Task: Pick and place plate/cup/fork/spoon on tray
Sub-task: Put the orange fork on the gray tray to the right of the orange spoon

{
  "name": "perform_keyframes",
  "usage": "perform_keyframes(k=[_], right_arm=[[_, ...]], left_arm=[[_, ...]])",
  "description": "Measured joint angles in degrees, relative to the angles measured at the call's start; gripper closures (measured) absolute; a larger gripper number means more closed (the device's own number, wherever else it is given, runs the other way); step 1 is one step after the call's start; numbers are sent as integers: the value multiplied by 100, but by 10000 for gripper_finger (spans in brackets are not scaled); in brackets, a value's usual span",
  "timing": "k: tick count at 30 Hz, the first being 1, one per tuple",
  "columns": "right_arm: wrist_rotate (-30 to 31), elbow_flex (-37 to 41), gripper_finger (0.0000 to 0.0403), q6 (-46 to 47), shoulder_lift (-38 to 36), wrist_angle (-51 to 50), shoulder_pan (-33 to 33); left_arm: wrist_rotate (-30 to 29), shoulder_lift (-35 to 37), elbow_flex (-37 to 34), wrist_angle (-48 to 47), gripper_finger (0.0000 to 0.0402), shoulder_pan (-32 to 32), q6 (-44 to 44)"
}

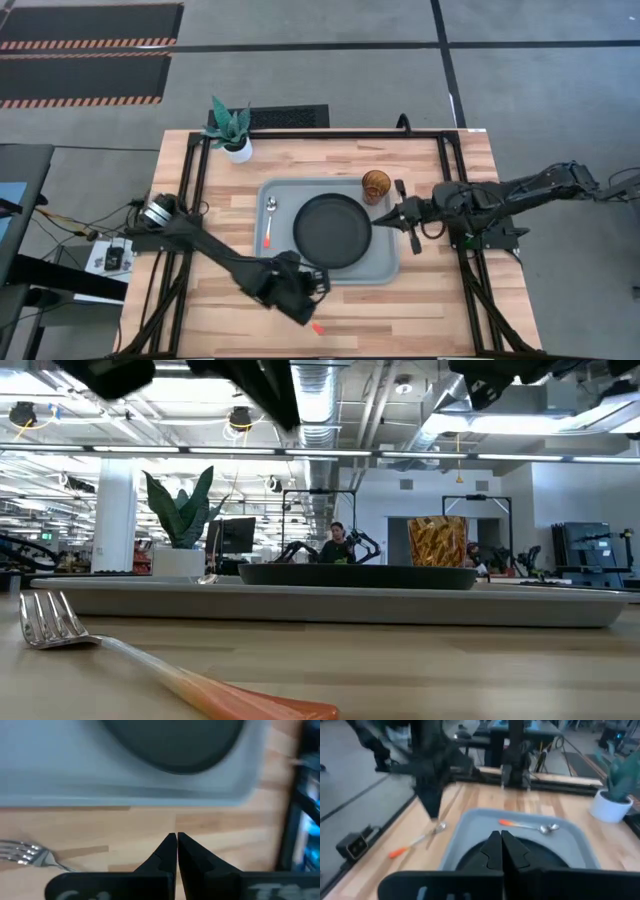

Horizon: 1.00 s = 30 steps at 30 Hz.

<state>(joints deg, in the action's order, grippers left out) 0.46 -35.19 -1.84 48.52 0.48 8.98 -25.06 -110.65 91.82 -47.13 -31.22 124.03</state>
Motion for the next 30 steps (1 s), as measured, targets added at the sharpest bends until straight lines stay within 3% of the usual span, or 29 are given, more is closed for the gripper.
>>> perform_keyframes(k=[11,20,23,30], right_arm=[[-1087,12,400,31,-862,-957,-1064],[-1562,10,400,-109,-1324,-1416,-1484],[-1573,10,400,-121,-1374,-1455,-1533],[-1575,10,398,-123,-1409,-1505,-1549]], left_arm=[[1059,-1584,2073,-715,401,273,523],[2262,-2436,4027,-3293,401,186,736],[2592,-2530,4152,-3588,401,89,867],[3030,-2550,3619,-3023,395,130,1103]])
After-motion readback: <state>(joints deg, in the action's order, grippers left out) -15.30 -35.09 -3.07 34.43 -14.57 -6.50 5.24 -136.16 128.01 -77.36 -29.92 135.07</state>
